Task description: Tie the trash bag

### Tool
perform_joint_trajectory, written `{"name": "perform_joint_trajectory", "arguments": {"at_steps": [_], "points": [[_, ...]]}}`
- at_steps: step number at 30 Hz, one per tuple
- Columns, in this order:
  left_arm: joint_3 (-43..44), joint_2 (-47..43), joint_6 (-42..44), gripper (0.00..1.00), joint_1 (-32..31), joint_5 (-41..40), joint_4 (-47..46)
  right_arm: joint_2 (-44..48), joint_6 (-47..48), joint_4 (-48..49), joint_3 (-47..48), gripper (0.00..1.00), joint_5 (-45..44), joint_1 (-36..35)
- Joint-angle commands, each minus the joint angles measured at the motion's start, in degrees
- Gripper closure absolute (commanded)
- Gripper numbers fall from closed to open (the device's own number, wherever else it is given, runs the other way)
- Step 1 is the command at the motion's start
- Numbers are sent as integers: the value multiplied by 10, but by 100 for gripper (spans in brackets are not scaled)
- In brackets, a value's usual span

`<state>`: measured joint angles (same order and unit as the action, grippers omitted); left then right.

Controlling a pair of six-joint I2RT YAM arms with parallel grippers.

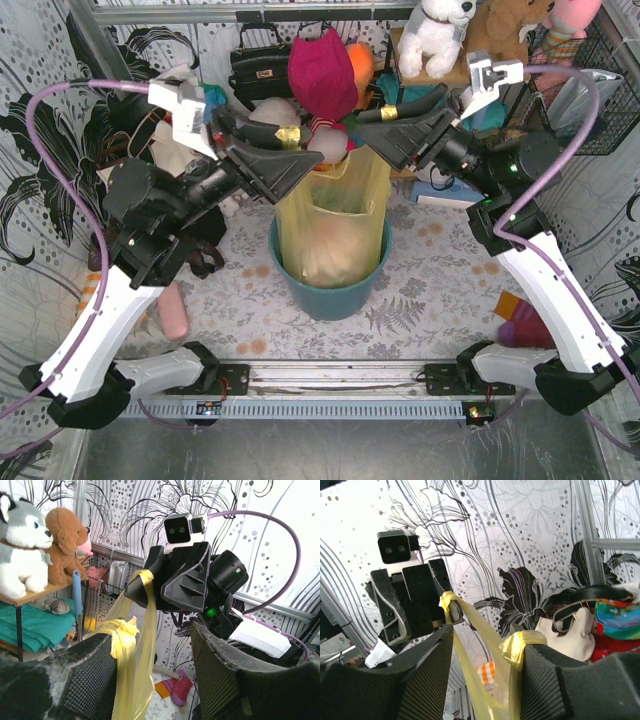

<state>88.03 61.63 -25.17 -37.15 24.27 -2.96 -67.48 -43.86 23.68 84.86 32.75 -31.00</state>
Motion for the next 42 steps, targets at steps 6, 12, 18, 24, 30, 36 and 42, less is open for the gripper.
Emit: {"name": "perform_joint_trajectory", "arguments": {"at_steps": [6, 12, 18, 24, 30, 36, 42], "points": [[-148, -55, -46, 37, -1, -31, -66, 37, -50, 51, -149, 53, -9, -3], [6, 8, -11, 37, -1, -20, -24, -39, -36, 23, 19, 55, 20, -7], [68, 24, 15, 37, -1, -26, 10, -49, 11, -2, 87, 56, 12, -44], [-76, -20, -26, 37, -1, -23, -51, -9, -17, 36, -61, 56, -26, -48], [-68, -12, -22, 38, -1, -19, -31, -28, -34, 49, -56, 57, -21, -48], [54, 21, -5, 38, -1, -6, -2, -72, 10, 2, 94, 59, -11, -71], [-27, -18, -11, 38, -1, -16, -12, -43, 18, 7, 18, 59, -40, -82]]}}
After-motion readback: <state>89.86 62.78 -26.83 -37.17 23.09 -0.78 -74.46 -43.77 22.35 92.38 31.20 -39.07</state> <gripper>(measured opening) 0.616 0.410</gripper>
